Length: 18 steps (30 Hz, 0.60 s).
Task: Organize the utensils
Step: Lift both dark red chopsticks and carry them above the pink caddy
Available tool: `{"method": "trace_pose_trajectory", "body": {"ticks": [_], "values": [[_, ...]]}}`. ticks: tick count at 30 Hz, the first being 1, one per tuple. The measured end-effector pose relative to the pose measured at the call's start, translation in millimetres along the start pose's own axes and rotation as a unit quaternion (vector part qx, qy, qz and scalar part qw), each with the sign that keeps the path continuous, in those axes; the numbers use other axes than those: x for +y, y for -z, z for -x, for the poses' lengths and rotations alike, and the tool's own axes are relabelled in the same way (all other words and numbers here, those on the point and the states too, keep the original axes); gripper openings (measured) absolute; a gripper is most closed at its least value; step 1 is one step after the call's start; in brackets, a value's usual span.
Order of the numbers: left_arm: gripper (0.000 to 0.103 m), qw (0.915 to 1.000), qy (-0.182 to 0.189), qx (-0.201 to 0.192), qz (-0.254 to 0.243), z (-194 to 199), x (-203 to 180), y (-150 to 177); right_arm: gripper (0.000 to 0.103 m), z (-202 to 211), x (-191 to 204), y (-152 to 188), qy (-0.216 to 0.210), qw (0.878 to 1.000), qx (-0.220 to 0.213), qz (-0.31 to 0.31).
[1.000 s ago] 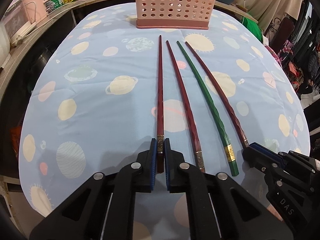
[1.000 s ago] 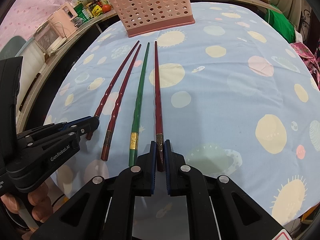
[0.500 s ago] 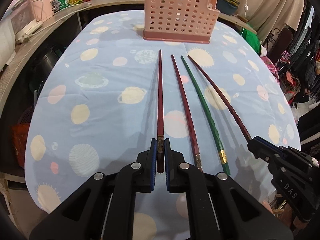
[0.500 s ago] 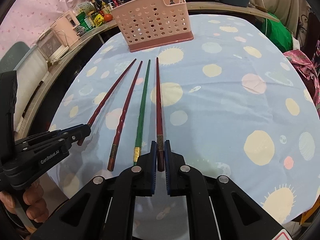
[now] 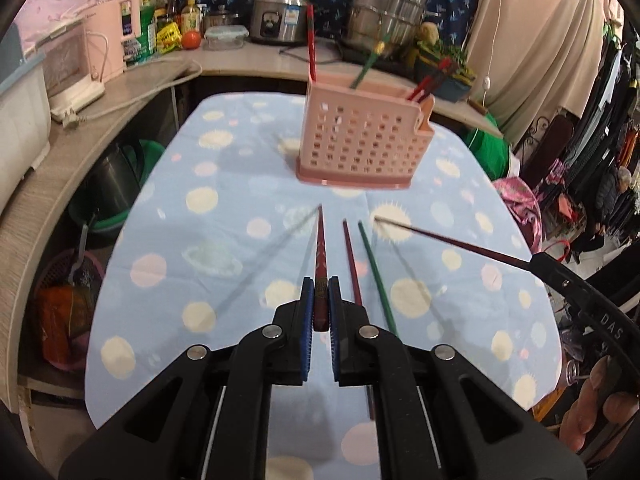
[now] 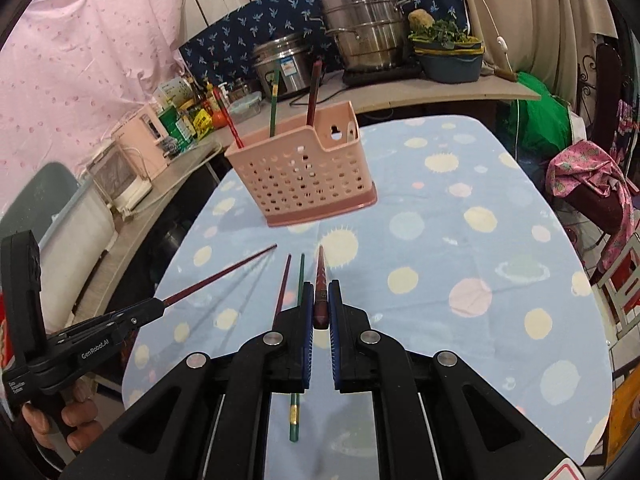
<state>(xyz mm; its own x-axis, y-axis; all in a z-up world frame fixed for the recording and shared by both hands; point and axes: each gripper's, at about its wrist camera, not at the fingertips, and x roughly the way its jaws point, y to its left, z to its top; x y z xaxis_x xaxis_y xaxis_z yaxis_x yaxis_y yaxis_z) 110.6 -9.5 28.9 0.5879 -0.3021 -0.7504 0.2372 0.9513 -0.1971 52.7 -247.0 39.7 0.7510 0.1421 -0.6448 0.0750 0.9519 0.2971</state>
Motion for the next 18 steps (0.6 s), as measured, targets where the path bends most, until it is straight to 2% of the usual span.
{"method": "trace_pose_trajectory", "body": {"ticks": [9,18], "values": [[0.007,0.9986,0.002,-0.051,0.013,9.8,5.6,-54.7,0.007,3.4,2.4,-51.8,-0.005,0.999,-0.049,0.005],[0.007,0.9954,0.002,-0.094,0.019,20.5,6.0,-109.7,0.007,11.8,3.5,-101.2,-0.029,0.995,-0.098,-0.006]]}}
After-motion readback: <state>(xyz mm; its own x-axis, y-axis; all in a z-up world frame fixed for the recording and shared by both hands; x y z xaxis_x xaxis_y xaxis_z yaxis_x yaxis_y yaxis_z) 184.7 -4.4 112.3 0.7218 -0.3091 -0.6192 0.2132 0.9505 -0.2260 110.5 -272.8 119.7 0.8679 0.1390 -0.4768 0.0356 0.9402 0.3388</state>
